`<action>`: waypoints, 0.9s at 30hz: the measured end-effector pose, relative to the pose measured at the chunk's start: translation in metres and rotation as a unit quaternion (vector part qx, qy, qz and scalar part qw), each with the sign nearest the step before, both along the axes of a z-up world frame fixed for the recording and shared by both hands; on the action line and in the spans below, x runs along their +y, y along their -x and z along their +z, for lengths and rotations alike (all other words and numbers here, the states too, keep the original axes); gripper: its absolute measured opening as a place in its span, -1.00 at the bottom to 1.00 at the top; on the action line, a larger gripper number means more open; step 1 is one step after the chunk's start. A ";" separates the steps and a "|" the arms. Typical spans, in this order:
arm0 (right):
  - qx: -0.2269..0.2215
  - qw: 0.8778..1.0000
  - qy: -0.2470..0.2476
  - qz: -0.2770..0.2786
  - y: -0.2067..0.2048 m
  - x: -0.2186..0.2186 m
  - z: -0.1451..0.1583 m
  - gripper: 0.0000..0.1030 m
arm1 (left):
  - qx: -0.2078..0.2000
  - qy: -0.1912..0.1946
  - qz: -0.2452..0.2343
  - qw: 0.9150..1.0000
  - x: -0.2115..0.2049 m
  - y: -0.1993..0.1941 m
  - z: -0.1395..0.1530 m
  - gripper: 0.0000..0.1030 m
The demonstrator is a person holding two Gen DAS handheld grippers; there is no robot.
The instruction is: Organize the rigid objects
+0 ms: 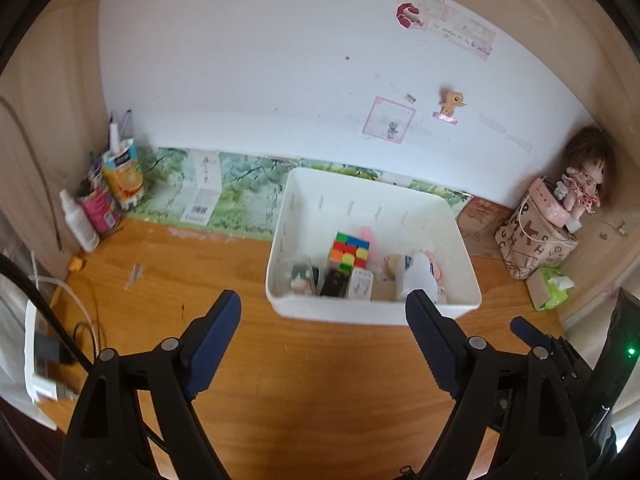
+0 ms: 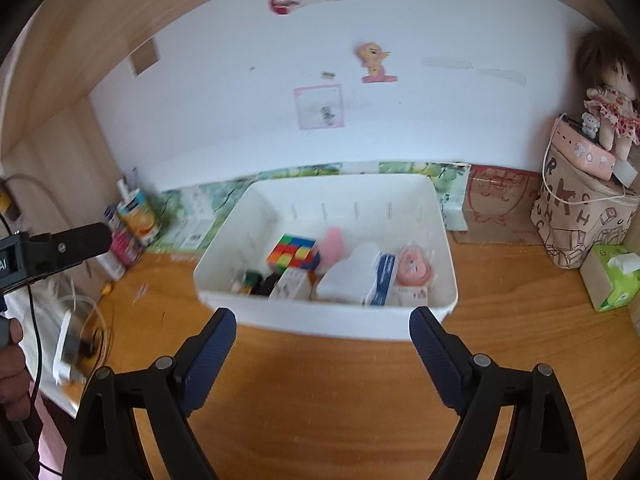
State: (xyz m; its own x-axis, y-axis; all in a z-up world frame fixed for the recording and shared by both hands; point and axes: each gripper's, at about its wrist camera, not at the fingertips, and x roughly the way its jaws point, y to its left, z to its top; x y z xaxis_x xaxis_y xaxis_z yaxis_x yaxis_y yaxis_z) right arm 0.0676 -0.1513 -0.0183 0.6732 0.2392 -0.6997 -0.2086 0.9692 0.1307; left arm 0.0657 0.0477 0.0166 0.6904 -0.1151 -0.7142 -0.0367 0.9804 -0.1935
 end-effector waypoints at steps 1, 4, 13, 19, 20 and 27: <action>-0.002 1.000 0.001 0.005 0.007 0.001 0.001 0.75 | -0.006 0.003 0.006 1.000 0.000 0.008 0.000 0.68; -0.005 1.000 0.004 0.024 0.029 0.002 0.004 1.00 | -0.024 0.022 0.020 0.999 0.001 0.032 0.003 0.68; -0.006 0.999 0.003 0.040 0.069 -0.012 0.020 1.00 | -0.050 0.023 0.058 0.997 -0.004 0.073 0.009 0.69; -0.006 0.999 -0.014 0.030 0.077 -0.030 0.030 1.00 | -0.046 0.014 0.062 0.997 -0.024 0.092 0.005 0.78; -0.008 0.999 -0.012 0.032 0.077 -0.032 0.030 1.00 | -0.044 0.012 0.061 0.997 -0.028 0.093 0.004 0.81; -0.016 1.000 -0.003 0.025 0.076 -0.046 0.034 1.00 | -0.042 -0.008 0.035 0.998 -0.055 0.085 0.004 0.82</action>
